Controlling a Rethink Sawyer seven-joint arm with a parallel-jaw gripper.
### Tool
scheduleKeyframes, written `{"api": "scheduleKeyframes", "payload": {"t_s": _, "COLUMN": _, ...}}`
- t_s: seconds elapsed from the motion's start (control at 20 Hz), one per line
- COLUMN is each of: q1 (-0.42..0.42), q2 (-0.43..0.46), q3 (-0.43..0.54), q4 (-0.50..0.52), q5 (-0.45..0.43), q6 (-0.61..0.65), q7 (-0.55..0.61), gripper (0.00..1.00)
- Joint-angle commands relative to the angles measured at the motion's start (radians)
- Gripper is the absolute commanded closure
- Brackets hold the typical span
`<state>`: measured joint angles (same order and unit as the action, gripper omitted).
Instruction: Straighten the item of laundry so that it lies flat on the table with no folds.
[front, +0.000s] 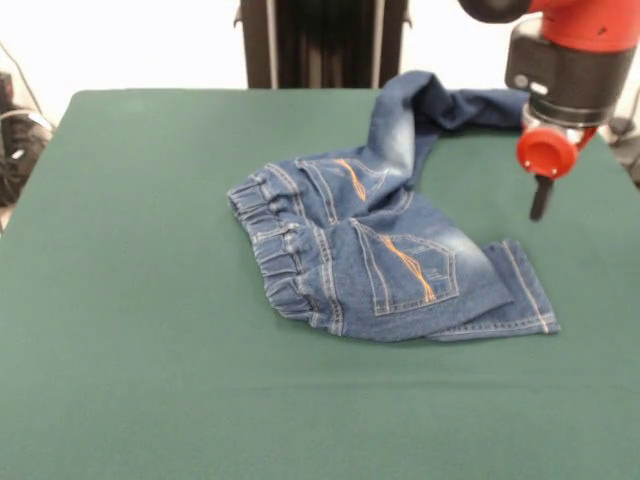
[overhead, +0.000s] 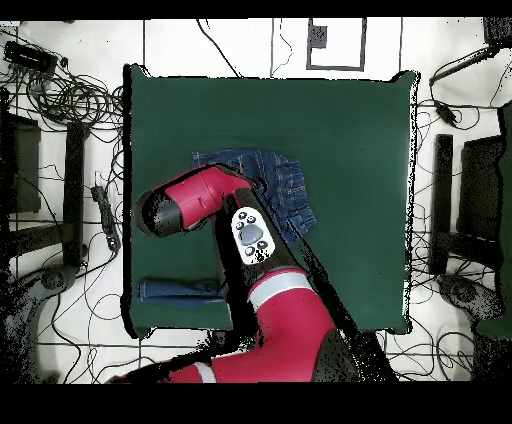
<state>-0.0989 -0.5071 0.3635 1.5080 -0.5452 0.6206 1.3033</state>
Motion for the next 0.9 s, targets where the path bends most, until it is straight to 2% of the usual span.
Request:
{"api": "scheduleKeyframes", "payload": {"t_s": 0.05, "q1": -0.007, "q2": 0.007, "q3": 0.075, "q4": -0.057, "q5": 0.031, "q6": 0.142, "q7": -0.083, "gripper": 1.00}}
{"api": "scheduleKeyframes", "payload": {"t_s": 0.25, "q1": -0.019, "q2": 0.000, "q3": 0.088, "q4": -0.089, "q5": 0.031, "q6": 0.200, "q7": -0.115, "gripper": 1.00}}
{"api": "scheduleKeyframes", "payload": {"t_s": 0.55, "q1": -0.085, "q2": -0.025, "q3": 0.128, "q4": -0.081, "q5": 0.034, "q6": 0.229, "q7": -0.175, "gripper": 1.00}}
{"api": "scheduleKeyframes", "payload": {"t_s": 0.9, "q1": -0.093, "q2": 0.016, "q3": 0.160, "q4": -0.170, "q5": 0.006, "q6": 0.280, "q7": -0.220, "gripper": 1.00}}
